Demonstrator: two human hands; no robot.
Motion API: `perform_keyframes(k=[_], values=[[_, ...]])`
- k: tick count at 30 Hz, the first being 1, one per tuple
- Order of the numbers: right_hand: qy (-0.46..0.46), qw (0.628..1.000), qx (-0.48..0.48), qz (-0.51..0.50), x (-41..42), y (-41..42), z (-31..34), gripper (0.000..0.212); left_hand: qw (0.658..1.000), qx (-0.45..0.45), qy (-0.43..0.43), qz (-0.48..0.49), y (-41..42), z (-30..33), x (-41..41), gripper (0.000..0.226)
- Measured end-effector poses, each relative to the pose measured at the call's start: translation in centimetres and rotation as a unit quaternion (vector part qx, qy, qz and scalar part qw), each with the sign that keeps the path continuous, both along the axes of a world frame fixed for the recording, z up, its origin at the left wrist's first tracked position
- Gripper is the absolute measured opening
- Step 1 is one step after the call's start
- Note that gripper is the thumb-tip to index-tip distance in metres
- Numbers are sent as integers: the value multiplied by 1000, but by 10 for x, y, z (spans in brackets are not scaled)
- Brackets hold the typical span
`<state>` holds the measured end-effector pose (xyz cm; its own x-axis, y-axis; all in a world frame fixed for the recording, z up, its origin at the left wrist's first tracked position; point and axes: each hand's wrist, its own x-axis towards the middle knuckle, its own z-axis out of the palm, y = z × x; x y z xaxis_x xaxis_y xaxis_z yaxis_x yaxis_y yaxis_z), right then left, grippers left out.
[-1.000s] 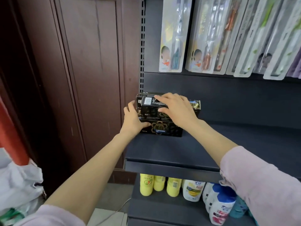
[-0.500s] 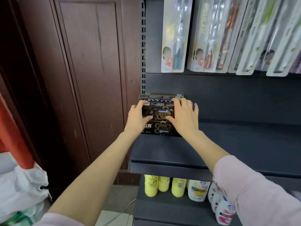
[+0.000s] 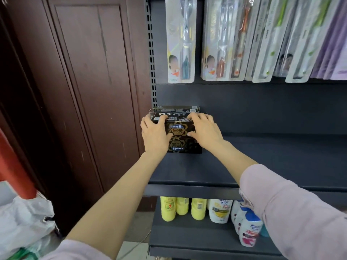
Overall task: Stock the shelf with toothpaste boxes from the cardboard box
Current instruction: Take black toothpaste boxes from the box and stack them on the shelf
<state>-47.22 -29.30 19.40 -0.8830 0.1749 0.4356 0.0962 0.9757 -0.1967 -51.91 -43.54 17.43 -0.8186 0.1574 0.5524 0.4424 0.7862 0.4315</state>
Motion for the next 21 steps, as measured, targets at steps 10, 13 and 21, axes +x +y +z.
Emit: perform_keyframes(k=[10,13,21], values=[[53,998,-34,-2,13,-4,3,56,957,270,-101,16,-10,3,1,89],[56,989,-135,1,15,-9,2,58,938,314,-146,-20,-3,5,3,81],[57,962,-261,48,16,-12,7,75,945,211,-171,-182,1,18,-1,51]])
